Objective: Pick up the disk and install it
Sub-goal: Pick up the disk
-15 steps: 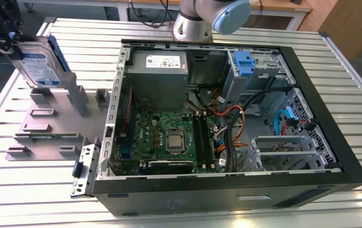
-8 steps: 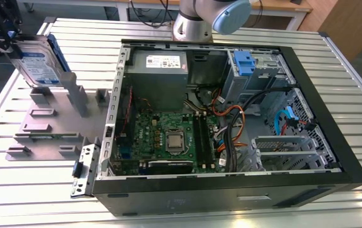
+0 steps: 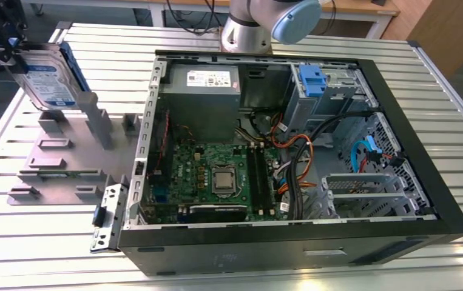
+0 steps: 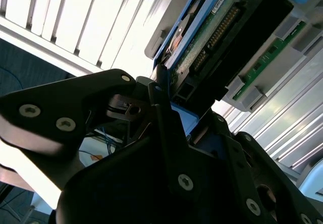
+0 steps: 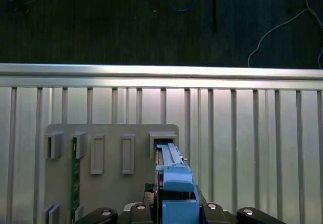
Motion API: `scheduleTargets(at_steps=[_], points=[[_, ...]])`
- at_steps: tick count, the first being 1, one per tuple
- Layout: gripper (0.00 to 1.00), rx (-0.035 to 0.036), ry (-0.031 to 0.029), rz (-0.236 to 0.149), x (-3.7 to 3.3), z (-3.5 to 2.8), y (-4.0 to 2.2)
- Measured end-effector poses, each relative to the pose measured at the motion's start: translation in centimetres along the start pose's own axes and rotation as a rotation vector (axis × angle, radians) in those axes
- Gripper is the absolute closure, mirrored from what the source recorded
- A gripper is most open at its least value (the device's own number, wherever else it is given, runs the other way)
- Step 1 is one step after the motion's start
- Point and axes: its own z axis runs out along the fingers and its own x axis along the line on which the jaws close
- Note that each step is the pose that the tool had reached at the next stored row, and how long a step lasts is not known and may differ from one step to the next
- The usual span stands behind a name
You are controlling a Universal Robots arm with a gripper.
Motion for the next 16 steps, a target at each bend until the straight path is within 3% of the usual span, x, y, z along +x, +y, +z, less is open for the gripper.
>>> scheduleTargets(at_steps=[16], points=[[0.63,0.0,0.0,0.0,-0.05,-0.71,0.02]])
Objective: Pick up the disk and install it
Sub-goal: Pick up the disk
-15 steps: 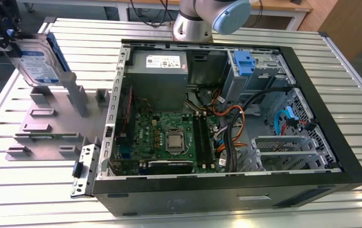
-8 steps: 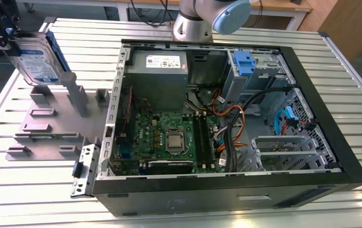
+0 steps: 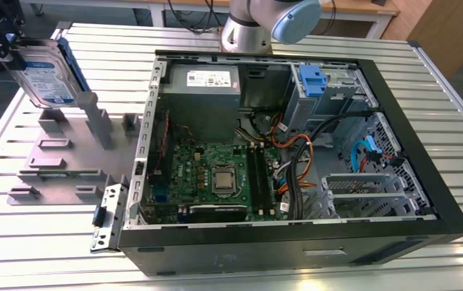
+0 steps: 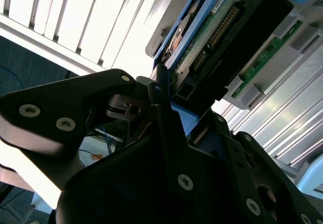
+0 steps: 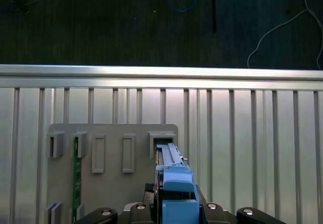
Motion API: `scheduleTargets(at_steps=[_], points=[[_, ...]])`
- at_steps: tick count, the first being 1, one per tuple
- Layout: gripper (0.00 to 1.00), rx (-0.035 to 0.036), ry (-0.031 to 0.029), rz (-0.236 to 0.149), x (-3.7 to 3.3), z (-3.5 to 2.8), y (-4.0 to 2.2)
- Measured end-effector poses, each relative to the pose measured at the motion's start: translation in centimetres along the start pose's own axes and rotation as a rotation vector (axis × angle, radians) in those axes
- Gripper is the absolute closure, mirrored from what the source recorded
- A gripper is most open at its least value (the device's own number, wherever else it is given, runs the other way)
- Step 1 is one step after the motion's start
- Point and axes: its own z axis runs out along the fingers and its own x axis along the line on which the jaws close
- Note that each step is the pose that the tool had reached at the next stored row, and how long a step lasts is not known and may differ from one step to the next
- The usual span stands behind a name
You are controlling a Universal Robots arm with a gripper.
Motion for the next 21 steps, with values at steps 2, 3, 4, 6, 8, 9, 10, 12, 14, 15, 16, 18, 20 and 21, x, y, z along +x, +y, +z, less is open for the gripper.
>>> scheduleTargets(at_steps=[2,3,4,6,8,9,10,12,14,15,16,18,20,21], points=[[0.63,-0.0001,0.0,0.0,-0.01,-0.1,0.0],[0.63,-0.0001,0.0,0.0,-0.01,-0.15,0.0],[0.63,0.0,0.0,0.0,-0.02,-0.19,0.0],[0.63,0.0,0.0,0.0,-0.02,-0.29,0.01],[0.63,-0.0001,0.0,0.0,-0.03,-0.39,0.01],[0.63,0.0,0.0,0.0,-0.04,-0.43,0.01],[0.63,-0.0001,0.0,0.0,-0.04,-0.48,0.01],[0.63,0.0,0.0,0.0,-0.04,-0.56,0.02],[0.63,-0.0001,0.0,0.0,-0.05,-0.64,0.02],[0.63,0.0,0.0,0.0,-0.05,-0.68,0.02],[0.63,-0.0001,0.0,0.0,-0.06,-0.73,0.02],[0.63,0.0,0.0,0.0,-0.07,-0.81,0.03],[0.63,-0.0001,0.0,0.0,-0.07,-0.9,0.03],[0.63,-0.0001,0.0,0.0,-0.08,-0.93,0.03]])
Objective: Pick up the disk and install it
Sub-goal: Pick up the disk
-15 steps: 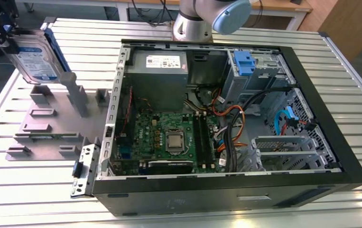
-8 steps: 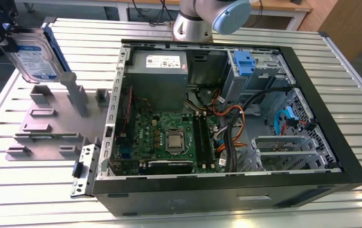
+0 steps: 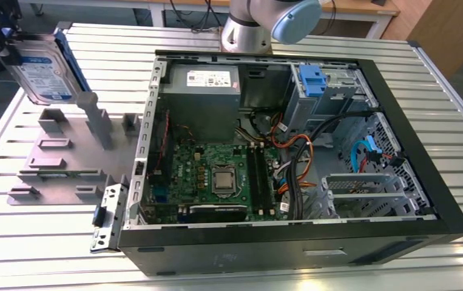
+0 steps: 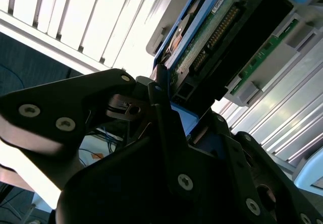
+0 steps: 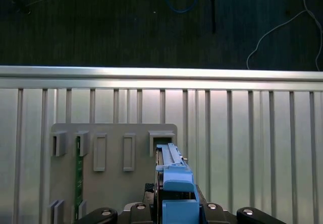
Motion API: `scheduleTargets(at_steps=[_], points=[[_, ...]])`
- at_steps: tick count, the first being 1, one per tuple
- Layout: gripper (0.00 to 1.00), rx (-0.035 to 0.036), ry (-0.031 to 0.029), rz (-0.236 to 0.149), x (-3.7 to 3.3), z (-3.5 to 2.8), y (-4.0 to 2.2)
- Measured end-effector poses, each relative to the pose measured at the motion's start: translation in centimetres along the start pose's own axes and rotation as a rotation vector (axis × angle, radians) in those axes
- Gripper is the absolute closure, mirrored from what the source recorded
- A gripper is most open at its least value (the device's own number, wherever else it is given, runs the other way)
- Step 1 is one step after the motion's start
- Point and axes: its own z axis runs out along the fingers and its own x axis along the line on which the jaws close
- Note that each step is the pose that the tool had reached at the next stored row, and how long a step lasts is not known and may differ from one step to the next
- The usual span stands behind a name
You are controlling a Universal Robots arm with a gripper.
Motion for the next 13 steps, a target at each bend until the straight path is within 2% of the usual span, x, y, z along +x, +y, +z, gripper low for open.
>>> scheduleTargets(at_steps=[13], points=[[0.63,0.0,0.0,0.0,-0.04,-0.54,0.02]])
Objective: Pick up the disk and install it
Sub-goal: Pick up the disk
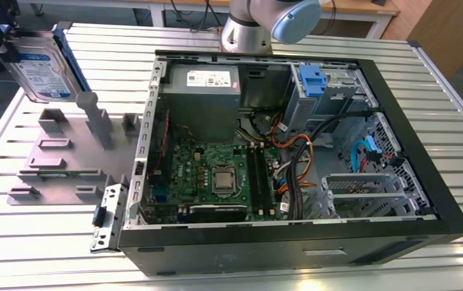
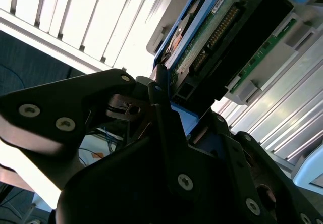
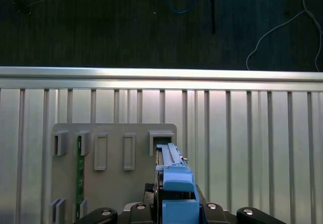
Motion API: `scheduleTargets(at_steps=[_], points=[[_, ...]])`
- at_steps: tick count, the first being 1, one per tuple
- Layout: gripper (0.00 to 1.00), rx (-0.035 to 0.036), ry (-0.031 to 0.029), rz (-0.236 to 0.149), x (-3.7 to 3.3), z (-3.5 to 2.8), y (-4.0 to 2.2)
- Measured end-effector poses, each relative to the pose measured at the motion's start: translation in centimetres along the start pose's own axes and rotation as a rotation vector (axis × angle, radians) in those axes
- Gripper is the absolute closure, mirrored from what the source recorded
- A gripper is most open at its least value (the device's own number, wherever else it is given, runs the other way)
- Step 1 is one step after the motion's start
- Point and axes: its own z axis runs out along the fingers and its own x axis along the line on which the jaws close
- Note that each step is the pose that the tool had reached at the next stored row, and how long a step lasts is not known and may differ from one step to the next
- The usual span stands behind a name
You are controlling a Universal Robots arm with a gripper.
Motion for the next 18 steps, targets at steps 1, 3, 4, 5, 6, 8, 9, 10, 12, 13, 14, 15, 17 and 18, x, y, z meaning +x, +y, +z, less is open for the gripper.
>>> scheduleTargets(at_steps=[1,3,4,5,6,8,9,10,12,13,14,15,17,18], points=[[0.63,-0.0001,0.0,0.0,0.0,-0.04,0.0],[0.63,0.0,0.0,0.0,-0.01,-0.12,0.01],[0.63,0.0001,0.0,0.0,-0.01,-0.15,0.01],[0.63,0.0,0.0,0.0,-0.02,-0.18,0.01],[0.63,0.0,0.0,0.0,-0.02,-0.22,0.01],[0.63,-0.0001,0.0,0.0,-0.02,-0.29,0.01],[0.63,0.0,0.0,0.0,-0.03,-0.33,0.01],[0.63,0.0,0.0,0.0,-0.03,-0.36,0.01],[0.63,0.0,0.0,0.0,-0.03,-0.43,0.01],[0.63,0.0,0.0,0.0,-0.04,-0.47,0.02],[0.63,-0.0001,0.0,0.0,-0.04,-0.51,0.02],[0.63,0.0,0.0,0.0,-0.04,-0.54,0.02],[0.63,0.0,0.0,0.0,-0.05,-0.61,0.02],[0.63,0.0,0.0,0.0,-0.05,-0.65,0.02]])
